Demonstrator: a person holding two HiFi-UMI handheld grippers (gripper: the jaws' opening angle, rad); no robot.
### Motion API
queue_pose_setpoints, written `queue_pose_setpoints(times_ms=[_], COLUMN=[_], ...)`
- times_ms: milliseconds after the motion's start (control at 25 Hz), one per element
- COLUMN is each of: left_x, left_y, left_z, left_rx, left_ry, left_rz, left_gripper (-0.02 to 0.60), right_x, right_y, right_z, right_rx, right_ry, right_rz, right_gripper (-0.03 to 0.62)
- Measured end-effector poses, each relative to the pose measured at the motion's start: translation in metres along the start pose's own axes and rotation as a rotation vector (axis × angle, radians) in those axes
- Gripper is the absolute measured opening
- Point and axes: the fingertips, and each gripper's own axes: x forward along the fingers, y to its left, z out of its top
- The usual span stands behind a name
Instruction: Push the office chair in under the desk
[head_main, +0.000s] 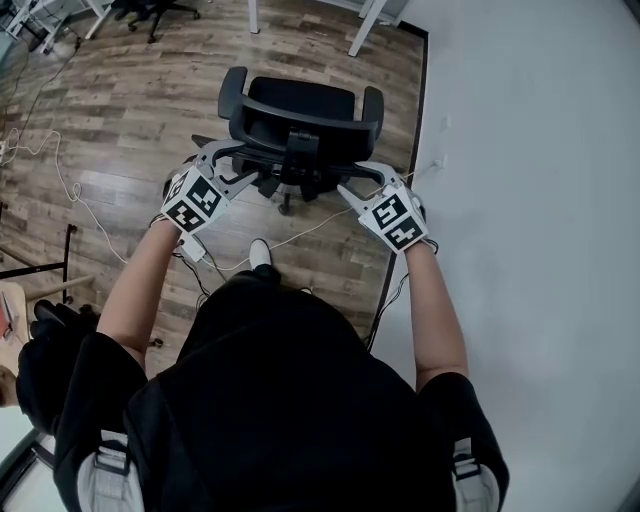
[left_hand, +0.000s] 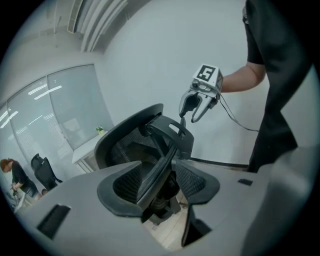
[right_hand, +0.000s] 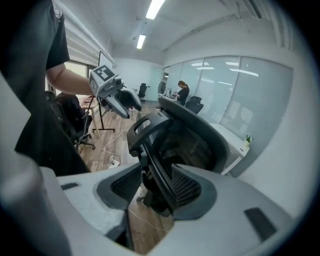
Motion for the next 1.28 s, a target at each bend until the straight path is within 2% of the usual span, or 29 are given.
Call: queue_pose_setpoints(times_ms=[160, 400, 680, 800, 1000, 1120, 1280], left_x=[0.017, 0.033, 0.05, 0.059, 0.061, 0.064, 0.066], left_y=[-0.002, 0.0, -0.01, -0.014, -0.014, -0.01, -0.006], left_z=[-0.016, -0.04, -0.061, -0.065, -0.072, -0.074, -0.072], left_rx=[0.085, 0.253, 0.392, 0.426, 0.483, 0.518, 0.527], left_ry=[0.096, 0.262, 0.399, 0.433, 0.455, 0.472, 0.473], left_rz=[-0.047, -0.108, -0.169, -0.191, -0.185, -0.169, -0.168], left_gripper=[0.21, 0.216, 0.216, 0.215, 0.171, 0.118, 0.113], right_x=[0.013, 0.031, 0.051, 0.056, 0.062, 0.064, 0.065], right_y=[0.0, -0.009, -0.005, -0.005, -0.001, -0.001, -0.005], right_z=[-0.01, -0.027, -0.053, -0.063, -0.066, -0.064, -0.063], right_rx=[-0.088, -0.216, -0.403, -0.447, -0.475, -0.478, -0.474], right_ry=[0.096, 0.237, 0.416, 0.467, 0.497, 0.511, 0.513], right_rz=[0.023, 0.029, 0.047, 0.063, 0.061, 0.069, 0.056], right_gripper=[0.196, 0.198, 0.196, 0.177, 0.12, 0.112, 0.11])
